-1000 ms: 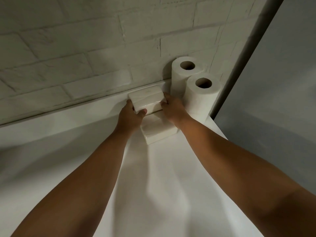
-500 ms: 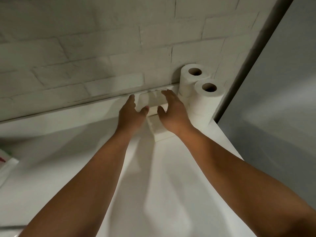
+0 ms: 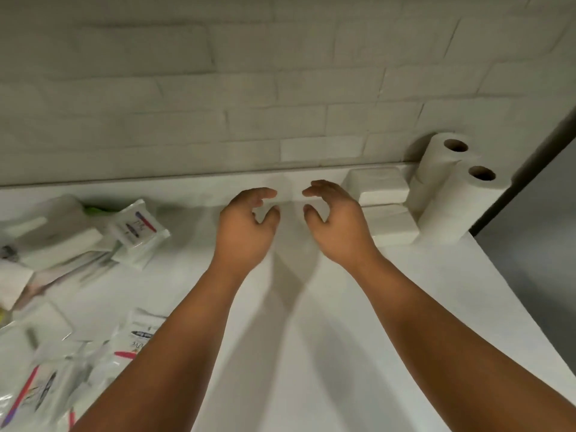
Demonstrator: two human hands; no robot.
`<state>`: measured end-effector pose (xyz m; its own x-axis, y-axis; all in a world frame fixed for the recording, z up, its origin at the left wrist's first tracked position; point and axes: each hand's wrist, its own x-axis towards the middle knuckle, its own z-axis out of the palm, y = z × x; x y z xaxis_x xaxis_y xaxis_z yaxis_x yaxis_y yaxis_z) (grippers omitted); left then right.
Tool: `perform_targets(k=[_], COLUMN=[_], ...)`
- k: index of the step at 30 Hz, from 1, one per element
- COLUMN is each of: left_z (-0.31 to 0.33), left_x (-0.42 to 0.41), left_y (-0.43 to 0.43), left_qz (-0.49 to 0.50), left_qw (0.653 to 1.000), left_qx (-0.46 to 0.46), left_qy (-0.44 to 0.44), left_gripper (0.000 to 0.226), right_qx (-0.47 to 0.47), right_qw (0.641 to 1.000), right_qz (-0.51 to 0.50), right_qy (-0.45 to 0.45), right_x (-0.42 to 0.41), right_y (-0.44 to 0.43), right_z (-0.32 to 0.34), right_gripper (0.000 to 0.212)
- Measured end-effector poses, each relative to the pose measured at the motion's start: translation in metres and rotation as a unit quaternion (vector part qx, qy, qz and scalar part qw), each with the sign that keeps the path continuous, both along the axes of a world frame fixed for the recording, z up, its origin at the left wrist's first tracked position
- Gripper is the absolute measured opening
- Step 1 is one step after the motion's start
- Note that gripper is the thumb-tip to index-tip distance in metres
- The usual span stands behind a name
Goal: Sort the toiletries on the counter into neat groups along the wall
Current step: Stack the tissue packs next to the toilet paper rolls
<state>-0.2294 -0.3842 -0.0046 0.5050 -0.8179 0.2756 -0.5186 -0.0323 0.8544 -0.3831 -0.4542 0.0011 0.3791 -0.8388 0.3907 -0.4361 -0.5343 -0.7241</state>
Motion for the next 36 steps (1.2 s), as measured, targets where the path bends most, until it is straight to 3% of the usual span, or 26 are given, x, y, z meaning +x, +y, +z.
perform_targets(k=[17, 28, 36], left_z=[-0.021, -0.050, -0.069], left_x=[0.243, 0.367, 0.418], left_y=[0.211, 0.237, 0.207], left_qz=[0.105, 0.139, 0.130], left_qw=[0.991, 0.976, 0.967], left_qx=[0.039, 0.137, 0.203], left_qy=[-0.071, -0.092, -0.078], left_gripper=[0.022, 0.029, 0.081], right_qx=[0.069, 0.104, 0.141], right_qw=[0.985, 0.977, 0.973], right_qz=[0.157, 0.172, 0.104], right_qy=[-0.003, 0.076, 0.150], right_x=[0.241, 0.377, 0.435], right_y=[0.170, 0.188, 0.146], right_z=[-0.024, -0.044, -0.055], right_gripper=[0.029, 0.032, 0.049])
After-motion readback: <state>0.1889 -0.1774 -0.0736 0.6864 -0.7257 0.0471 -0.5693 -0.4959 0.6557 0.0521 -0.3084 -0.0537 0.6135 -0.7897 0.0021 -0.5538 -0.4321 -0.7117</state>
